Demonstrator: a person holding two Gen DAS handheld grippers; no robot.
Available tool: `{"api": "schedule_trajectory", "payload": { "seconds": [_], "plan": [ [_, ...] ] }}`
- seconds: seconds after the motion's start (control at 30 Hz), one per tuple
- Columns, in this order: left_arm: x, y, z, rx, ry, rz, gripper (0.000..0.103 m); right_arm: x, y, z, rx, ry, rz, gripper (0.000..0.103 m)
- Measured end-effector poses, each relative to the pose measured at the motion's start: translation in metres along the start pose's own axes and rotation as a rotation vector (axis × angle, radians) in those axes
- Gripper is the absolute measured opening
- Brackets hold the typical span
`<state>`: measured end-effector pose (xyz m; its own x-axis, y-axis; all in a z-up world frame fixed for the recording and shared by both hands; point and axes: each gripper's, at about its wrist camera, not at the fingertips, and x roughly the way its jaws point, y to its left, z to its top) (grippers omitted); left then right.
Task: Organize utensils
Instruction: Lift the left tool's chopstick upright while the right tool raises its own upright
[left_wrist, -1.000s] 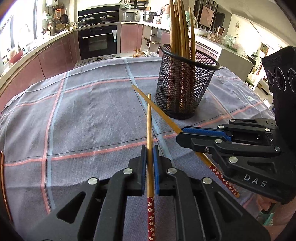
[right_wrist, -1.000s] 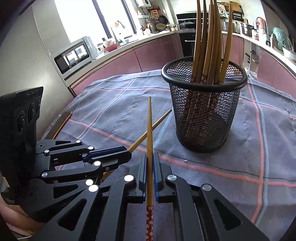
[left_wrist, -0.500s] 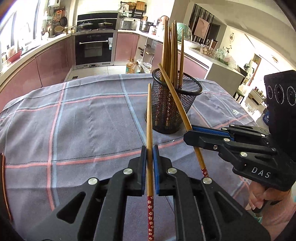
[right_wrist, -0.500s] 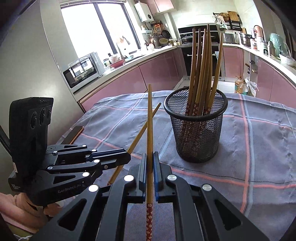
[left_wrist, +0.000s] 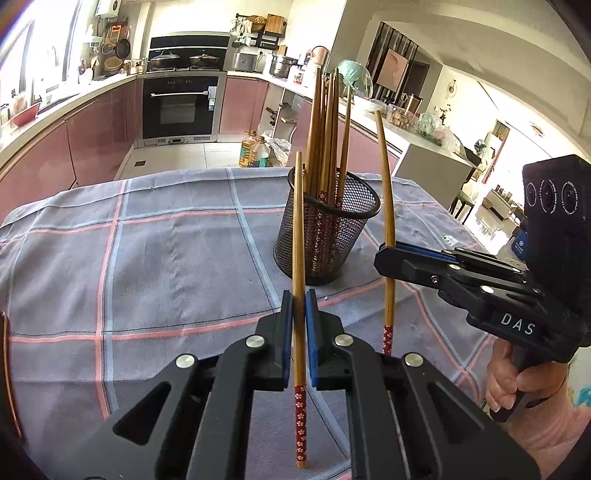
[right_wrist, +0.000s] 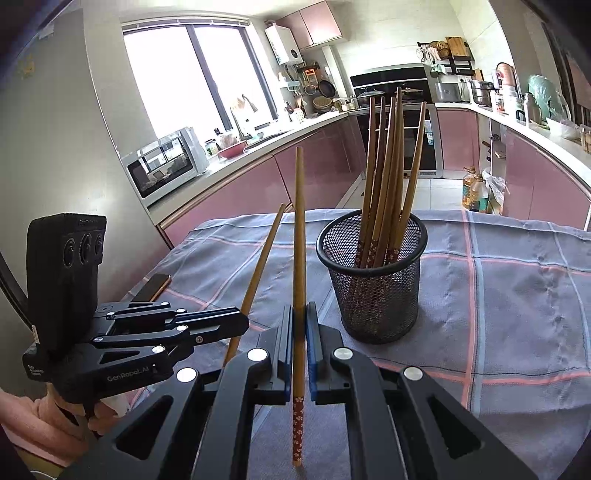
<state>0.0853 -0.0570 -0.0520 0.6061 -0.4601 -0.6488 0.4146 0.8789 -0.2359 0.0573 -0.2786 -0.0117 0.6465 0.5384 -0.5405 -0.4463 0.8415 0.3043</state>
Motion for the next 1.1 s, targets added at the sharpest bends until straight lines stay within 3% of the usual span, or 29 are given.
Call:
{"api": "schedule_trajectory", "payload": {
  "seconds": [0.4, 1.1],
  "plan": [
    [-0.008, 0.0, 0.005, -0.008, -0.013, -0.043, 0.008, -0.009, -0.003, 0.008, 0.003, -0.038, -0.005, 0.006],
    [-0.012, 0.004, 0.014, -0.004, -0.053, -0.044, 0.007, -0.014, 0.0, 0.014, -0.004, -0.071, -0.011, 0.006]
  ]
}}
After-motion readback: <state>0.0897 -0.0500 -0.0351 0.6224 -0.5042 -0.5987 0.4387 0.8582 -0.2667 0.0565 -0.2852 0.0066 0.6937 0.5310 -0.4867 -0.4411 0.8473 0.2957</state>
